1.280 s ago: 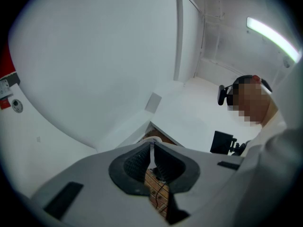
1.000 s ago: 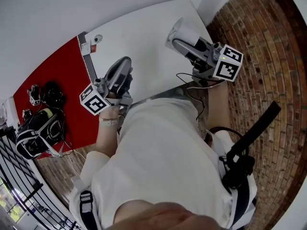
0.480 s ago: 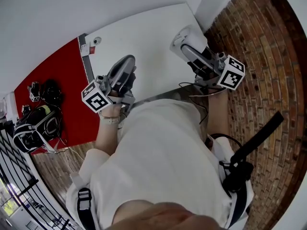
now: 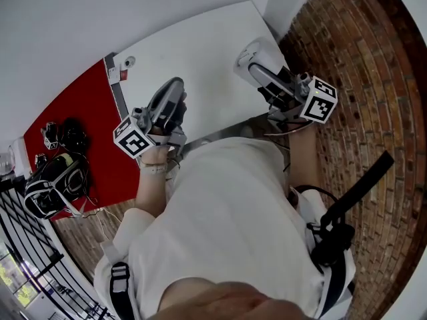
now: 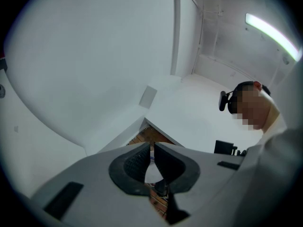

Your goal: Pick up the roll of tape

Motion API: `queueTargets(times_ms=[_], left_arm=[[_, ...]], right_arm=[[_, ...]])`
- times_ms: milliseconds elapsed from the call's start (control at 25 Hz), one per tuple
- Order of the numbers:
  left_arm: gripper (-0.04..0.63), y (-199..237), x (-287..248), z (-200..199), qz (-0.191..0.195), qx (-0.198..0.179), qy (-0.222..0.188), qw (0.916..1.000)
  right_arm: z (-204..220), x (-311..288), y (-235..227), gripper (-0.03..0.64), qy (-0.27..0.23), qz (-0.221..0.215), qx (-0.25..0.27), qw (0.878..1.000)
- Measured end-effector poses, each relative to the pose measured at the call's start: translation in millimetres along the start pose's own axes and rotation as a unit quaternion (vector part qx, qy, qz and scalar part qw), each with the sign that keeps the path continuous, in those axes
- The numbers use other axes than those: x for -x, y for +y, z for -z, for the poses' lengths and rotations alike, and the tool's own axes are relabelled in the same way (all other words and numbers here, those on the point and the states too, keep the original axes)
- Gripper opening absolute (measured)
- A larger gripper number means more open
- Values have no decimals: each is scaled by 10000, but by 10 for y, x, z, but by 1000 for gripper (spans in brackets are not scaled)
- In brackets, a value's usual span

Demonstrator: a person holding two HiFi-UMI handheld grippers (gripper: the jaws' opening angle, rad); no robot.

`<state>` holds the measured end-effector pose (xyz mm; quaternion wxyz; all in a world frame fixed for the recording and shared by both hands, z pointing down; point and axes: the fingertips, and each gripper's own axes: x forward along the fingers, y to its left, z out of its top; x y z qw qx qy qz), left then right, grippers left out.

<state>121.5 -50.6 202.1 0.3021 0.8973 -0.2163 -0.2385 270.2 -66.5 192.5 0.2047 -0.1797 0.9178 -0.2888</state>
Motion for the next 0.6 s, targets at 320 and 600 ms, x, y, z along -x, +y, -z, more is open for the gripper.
queueTargets(times_ms=[320,600], left_arm=[[11,61,-243,109,33,84,107,9999],[11,117,-383,185,7,115,156,9998]], right_arm=[[-128,194,-150,114,-92,107,-25,9999],[-196,310,-294,114,-103,171,-74,9998]])
